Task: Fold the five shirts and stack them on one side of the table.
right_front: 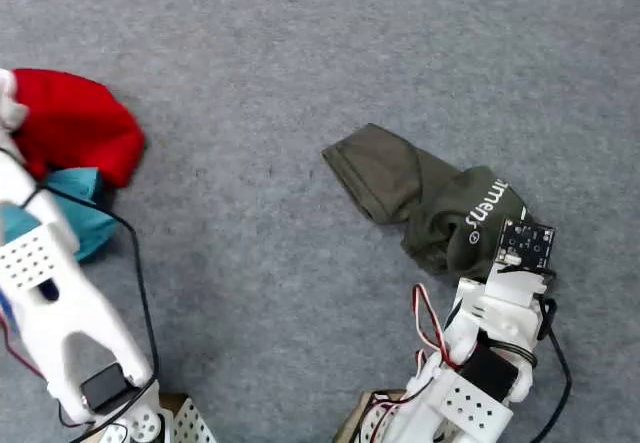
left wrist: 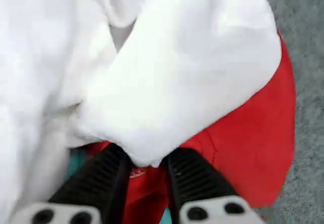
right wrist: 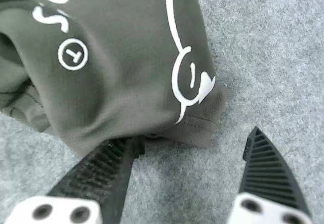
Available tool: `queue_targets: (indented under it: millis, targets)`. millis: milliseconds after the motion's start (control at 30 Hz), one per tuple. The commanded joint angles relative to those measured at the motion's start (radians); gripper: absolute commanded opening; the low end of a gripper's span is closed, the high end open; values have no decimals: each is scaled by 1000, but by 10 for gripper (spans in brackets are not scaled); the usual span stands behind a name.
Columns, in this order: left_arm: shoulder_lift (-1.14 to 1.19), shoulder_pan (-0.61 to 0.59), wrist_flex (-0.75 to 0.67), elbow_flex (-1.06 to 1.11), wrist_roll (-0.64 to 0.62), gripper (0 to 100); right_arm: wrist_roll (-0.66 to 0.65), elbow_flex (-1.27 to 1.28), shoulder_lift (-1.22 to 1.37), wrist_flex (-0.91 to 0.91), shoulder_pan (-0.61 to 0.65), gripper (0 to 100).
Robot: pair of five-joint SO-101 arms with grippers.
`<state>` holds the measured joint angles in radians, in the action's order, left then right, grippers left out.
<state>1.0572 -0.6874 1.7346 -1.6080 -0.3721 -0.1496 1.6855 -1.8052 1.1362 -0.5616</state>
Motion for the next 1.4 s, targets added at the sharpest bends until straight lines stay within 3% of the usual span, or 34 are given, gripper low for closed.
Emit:
queue_targets:
  millis: [0,300,533,767,1067,1233,1367]
  targets:
    - [-199,-94,15,-40,18,23,-9,2,-104,3,12,314]
    - [-378,-118,23,-64,23,34,-140,-24,-96,11,13,313]
    - [-503,-120,25,-63,23,314,-163,-185,-93,97,93,311]
    - [-625,-158,25,-31,25,292,-163,-375,54,118,165,311]
    - [-868,-255,25,308,216,290,-121,-934,662,120,176,311]
    - [-1024,-284,25,571,222,290,-57,-1136,908,163,297,311]
    - [-1135,-279,25,796,253,290,-18,-1156,1013,176,441,311]
